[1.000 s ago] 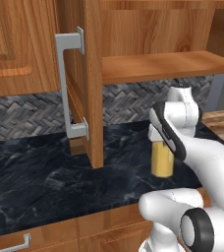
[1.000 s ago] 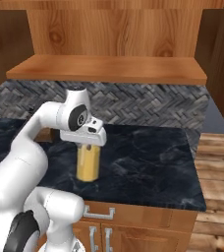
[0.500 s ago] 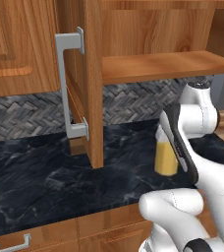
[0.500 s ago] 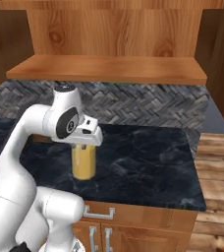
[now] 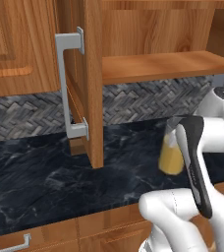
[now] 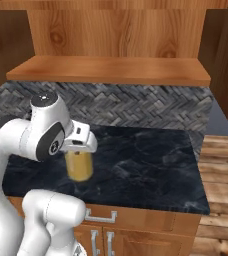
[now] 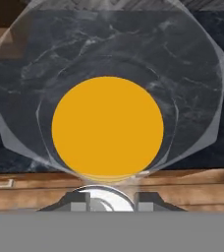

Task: There is a tray on the dining counter. Grab the cup, mug, and pitcher and place them on the tray. The pitcher may be placed next to the tray if it cannot fit the tray.

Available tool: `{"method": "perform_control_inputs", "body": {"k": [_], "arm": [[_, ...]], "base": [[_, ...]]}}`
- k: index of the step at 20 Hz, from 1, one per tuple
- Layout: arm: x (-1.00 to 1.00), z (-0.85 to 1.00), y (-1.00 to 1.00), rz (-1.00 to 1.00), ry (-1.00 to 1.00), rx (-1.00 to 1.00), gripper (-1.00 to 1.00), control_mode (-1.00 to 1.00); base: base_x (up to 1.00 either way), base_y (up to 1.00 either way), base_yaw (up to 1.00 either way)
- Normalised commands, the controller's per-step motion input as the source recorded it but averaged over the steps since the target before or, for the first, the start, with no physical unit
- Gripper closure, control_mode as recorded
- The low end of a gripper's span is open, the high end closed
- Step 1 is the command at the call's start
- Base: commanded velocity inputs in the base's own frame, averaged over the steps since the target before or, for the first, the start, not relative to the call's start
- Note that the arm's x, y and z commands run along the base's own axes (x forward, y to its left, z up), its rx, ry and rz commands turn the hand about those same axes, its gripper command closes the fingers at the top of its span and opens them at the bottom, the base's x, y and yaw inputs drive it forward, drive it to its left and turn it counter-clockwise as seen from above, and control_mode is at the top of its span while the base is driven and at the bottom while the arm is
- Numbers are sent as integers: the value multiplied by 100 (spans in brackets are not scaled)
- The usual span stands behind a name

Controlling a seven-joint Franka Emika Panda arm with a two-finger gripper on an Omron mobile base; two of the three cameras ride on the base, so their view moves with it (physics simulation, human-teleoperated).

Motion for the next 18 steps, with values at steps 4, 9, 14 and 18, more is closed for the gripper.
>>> {"method": "perform_control_inputs", "body": {"k": [4, 9, 14, 18], "arm": [[-69, 27, 20, 9, -11, 0, 100, -100], [-72, 1, 21, 29, -13, 0, 100, -100], [2, 1, 7, 21, -1, 0, 100, -100], [54, 18, 7, -2, 5, 0, 100, -100]], "base": [[0, 0, 0], [0, 0, 0], [0, 0, 0], [0, 0, 0]]}}
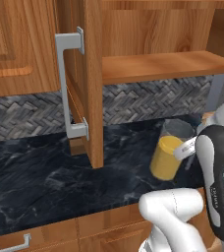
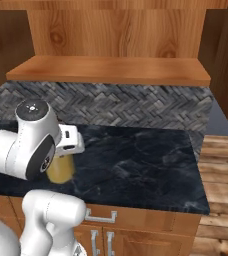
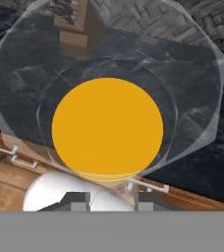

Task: There is a tray on the dining counter. Grab the cup, mug, and pitcher and place them on the tray. The pitcher may be placed next to the tray if it cannot fit the tray.

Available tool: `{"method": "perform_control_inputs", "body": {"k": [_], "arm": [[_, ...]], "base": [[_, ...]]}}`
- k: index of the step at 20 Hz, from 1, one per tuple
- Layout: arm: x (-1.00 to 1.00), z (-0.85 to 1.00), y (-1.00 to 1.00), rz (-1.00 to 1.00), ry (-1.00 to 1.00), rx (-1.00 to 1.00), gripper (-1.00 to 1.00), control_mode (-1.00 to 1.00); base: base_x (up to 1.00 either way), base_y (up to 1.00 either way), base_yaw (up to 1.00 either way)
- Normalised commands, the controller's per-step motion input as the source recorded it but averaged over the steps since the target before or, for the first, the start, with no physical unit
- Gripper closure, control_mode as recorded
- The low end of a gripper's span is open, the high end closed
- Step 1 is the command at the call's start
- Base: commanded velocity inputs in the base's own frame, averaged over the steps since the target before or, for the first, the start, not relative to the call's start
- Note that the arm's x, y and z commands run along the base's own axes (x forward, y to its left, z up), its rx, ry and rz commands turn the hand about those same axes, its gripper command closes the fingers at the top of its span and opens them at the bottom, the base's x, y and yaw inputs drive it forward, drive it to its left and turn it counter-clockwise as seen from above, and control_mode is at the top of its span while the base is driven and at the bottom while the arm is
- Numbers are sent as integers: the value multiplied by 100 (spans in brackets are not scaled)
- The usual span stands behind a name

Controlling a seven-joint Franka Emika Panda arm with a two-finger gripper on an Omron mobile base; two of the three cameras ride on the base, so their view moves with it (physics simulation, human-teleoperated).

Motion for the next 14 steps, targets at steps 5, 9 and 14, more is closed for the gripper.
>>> {"method": "perform_control_inputs", "body": {"k": [5, 9, 14], "arm": [[26, 15, 1, -26, 2, 0, 100, -100], [3, 4, 0, -40, 0, 0, 100, -100], [15, 1, 0, -25, 0, 0, 100, -100]], "base": [[0, 0, 0], [0, 0, 0], [0, 0, 0]]}}
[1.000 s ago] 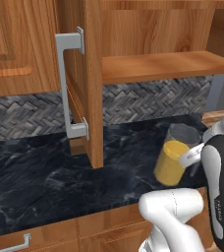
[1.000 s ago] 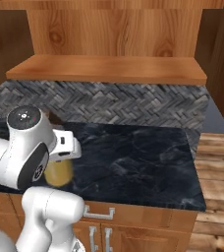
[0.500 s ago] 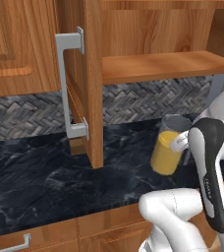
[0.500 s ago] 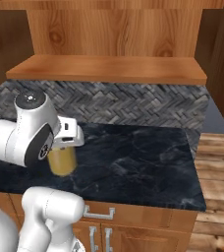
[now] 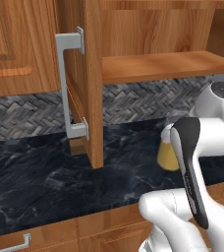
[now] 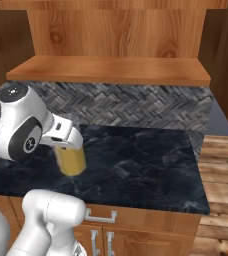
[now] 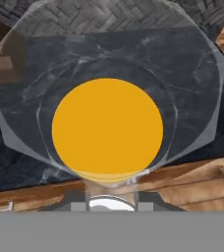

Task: There is a tray on the dining counter. Grab the cup, mug, and pitcher and place them on the tray. The pitcher may be placed next to the tray if it cannot fit the tray.

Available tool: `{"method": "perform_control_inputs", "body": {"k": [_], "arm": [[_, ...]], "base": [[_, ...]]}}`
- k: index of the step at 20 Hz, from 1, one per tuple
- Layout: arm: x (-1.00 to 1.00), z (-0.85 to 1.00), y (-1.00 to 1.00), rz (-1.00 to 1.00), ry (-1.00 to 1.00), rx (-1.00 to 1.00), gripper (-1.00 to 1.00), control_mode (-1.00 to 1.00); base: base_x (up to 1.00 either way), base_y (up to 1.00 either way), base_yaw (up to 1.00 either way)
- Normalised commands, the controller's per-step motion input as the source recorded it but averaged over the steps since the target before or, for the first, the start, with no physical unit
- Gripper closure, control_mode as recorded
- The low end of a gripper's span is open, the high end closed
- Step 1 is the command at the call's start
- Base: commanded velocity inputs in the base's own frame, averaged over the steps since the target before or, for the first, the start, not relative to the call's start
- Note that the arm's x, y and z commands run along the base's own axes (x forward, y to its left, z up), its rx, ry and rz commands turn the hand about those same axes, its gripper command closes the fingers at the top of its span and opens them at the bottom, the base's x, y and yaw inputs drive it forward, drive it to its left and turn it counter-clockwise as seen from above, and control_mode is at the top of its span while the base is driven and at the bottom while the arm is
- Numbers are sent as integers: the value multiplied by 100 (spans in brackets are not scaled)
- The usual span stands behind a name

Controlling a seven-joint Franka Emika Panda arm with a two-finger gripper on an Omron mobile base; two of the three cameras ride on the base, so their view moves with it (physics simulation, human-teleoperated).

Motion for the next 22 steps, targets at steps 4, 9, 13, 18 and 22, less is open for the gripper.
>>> {"method": "perform_control_inputs", "body": {"k": [4, 9, 13, 18, 22], "arm": [[62, 0, 0, 0, 6, 0, 100, -100], [83, 0, 0, 0, 13, 0, 100, -100], [45, 0, 0, 0, 11, 0, 100, -100], [0, 0, 0, 0, 0, 0, 100, 100], [0, 0, 0, 0, 0, 0, 100, 100]], "base": [[0, 0, 0], [0, 0, 0], [0, 0, 0], [-21, 0, 10], [-81, -1, 37]]}}
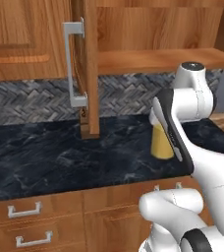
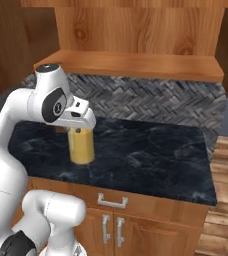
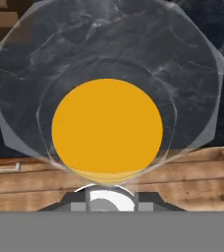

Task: There is a tray on the dining counter. Grab the cup, mug, and pitcher and place them on the tray. The pitcher may be placed next to the tray if it cannot fit the tray.

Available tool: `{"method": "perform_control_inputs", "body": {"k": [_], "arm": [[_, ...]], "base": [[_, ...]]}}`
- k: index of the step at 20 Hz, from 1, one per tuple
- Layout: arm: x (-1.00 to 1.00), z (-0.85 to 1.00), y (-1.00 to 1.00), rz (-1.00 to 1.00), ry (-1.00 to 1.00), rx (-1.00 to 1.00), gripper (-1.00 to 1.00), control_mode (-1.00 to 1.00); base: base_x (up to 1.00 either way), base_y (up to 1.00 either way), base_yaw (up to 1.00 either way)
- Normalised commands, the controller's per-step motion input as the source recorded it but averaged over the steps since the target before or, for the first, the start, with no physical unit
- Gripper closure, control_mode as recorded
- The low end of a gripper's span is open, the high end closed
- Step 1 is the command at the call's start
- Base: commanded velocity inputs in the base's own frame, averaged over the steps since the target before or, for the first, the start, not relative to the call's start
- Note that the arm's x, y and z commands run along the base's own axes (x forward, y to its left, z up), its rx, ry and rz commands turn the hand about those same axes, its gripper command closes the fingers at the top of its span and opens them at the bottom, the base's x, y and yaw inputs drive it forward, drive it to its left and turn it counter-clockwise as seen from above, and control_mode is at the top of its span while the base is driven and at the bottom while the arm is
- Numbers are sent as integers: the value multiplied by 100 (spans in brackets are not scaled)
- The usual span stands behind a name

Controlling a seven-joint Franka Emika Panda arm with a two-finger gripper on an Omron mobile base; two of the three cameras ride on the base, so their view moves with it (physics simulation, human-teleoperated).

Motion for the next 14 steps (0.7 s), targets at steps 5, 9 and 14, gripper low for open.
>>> {"method": "perform_control_inputs", "body": {"k": [5, 9, 14], "arm": [[0, 0, 0, 0, 0, 0, 100, 100], [0, 0, 0, 0, 0, 0, 100, 100], [0, 0, 0, 0, 0, 0, 100, 100]], "base": [[-18, 0, 36], [-62, 0, 61], [-39, 0, 65]]}}
